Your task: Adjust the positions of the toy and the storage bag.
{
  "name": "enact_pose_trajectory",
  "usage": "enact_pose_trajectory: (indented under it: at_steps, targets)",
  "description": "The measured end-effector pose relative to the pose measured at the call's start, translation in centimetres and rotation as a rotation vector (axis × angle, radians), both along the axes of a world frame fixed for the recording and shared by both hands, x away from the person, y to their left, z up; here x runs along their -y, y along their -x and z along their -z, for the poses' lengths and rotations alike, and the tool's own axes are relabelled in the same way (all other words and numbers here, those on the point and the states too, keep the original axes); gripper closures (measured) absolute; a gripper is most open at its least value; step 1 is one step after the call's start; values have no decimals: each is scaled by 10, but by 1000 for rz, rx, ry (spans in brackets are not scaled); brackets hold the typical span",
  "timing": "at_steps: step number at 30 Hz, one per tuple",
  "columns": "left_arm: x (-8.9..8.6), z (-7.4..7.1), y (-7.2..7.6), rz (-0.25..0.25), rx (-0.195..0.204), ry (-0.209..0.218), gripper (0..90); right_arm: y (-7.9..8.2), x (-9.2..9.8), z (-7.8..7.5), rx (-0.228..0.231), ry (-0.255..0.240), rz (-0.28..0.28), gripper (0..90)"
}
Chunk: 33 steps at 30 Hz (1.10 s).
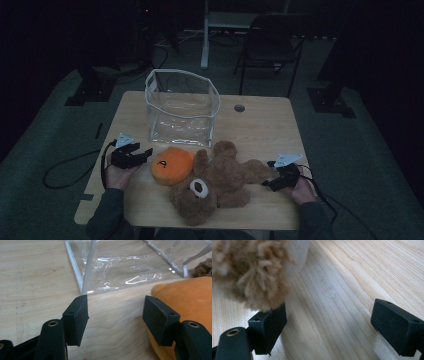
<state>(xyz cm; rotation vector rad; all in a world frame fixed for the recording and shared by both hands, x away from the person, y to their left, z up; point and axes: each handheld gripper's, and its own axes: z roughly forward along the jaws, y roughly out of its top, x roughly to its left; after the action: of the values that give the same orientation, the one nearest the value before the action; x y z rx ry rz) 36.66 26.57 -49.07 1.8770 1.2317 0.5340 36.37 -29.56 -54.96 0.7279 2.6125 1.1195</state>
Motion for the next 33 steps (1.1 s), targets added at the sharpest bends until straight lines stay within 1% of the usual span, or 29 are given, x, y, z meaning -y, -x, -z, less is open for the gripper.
enact_pose_trajectory:
  at_steps: [4,12,14,16,23,32,33]
  targets:
    - [1,-5,3,14,14,10,369,0,0,0,0,0,1,126]
    - [8,-16,9,44,42,2,360,0,0,0,2,0,2,126]
    - [10,-18,10,52,47,2,359,0,0,0,2,0,2,126]
    - [11,-19,11,52,46,-10,359,0,0,0,2,0,2,126]
    - [15,-24,14,74,53,-1,354,0,0,0,3,0,3,126]
    - [25,-33,21,154,69,37,331,0,0,0,3,0,3,126]
    - [27,-34,22,164,71,37,329,0,0,0,3,0,3,126]
